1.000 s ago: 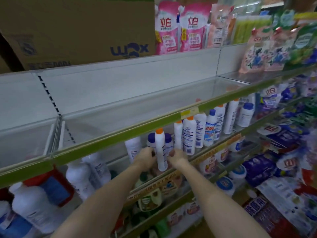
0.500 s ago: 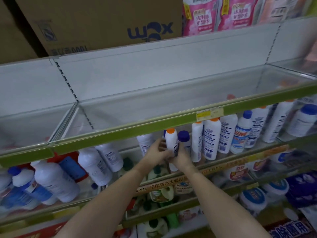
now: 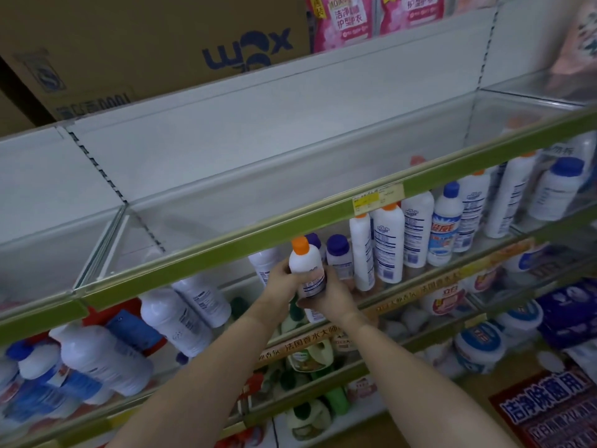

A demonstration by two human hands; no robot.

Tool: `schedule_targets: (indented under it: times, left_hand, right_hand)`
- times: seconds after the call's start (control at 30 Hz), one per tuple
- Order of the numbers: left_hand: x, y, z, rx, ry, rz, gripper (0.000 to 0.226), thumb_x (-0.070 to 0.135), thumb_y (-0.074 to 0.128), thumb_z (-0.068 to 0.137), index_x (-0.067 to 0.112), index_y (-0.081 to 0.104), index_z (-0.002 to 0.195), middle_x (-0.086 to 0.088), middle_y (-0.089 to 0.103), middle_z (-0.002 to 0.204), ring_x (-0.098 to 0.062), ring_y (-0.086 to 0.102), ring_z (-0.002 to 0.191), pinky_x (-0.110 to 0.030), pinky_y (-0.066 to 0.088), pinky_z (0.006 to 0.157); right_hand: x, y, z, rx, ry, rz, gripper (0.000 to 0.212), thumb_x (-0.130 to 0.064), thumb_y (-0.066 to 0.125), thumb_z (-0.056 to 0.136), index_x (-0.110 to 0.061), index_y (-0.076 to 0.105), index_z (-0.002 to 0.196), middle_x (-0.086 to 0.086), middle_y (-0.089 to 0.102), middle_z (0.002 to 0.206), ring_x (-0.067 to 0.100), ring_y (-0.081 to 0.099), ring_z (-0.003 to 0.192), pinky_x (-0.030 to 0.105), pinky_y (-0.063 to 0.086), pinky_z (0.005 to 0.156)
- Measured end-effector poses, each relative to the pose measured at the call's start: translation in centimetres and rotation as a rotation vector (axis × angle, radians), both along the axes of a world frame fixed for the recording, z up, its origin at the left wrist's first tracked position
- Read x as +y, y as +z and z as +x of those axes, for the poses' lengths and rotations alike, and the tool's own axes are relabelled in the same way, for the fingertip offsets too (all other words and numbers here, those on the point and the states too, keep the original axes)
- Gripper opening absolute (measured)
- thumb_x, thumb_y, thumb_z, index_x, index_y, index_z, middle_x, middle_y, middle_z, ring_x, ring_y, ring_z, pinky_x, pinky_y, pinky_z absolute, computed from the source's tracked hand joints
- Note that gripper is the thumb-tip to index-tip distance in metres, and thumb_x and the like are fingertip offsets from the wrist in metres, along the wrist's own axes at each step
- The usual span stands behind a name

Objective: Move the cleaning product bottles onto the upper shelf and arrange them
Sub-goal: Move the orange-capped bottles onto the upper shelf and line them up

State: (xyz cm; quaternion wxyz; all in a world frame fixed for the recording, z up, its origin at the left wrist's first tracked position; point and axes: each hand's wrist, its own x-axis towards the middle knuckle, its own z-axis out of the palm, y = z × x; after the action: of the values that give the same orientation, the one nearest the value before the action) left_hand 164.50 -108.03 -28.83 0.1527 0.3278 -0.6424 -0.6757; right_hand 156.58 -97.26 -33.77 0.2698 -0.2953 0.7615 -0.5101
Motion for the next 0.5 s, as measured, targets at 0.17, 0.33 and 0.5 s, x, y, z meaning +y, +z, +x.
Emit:
schedule_targets:
  times: [0.17, 0.33, 0.5]
  left_hand:
    - [0.6, 1.5, 0.1, 0.076, 0.057, 0.133, 0.043, 0.012, 0.084, 0.077, 0.01, 0.067, 0.116, -0.009, 0.076, 0.102, -0.027, 0.072, 0.095, -0.041, 0.061, 0.079]
    - [0.8, 2.3, 0.3, 0.055, 0.161, 0.194, 0.044, 0.031, 0.083, 0.079, 0.012, 0.068, 0.117, -0.01, 0.077, 0.102, -0.026, 0.072, 0.091, -0.037, 0.057, 0.074]
    - [1.5, 1.0, 1.7, -0.068, 0.119, 0.196, 0.063, 0.036, 0.088, 0.071, 0.013, 0.061, 0.124, -0.013, 0.074, 0.111, -0.035, 0.068, 0.104, -0.052, 0.053, 0.096]
  right_hand:
    - [1.0, 1.3, 0.1, -0.037, -0.016, -0.053, 0.058, -0.026, 0.093, 0.067, -0.022, 0.059, 0.115, -0.014, 0.069, 0.102, 0.009, 0.065, 0.1, 0.031, 0.053, 0.087]
    - [2.0, 3.5, 0.7, -0.208, 0.168, -0.032, 0.035, -0.027, 0.087, 0.077, -0.025, 0.073, 0.109, -0.007, 0.077, 0.1, 0.008, 0.071, 0.096, 0.027, 0.052, 0.081]
    - [3.6, 2.3, 1.1, -0.264, 0.349, 0.255, 0.064, -0.049, 0.093, 0.057, -0.03, 0.071, 0.115, -0.005, 0.075, 0.114, 0.02, 0.069, 0.11, 0.05, 0.05, 0.102]
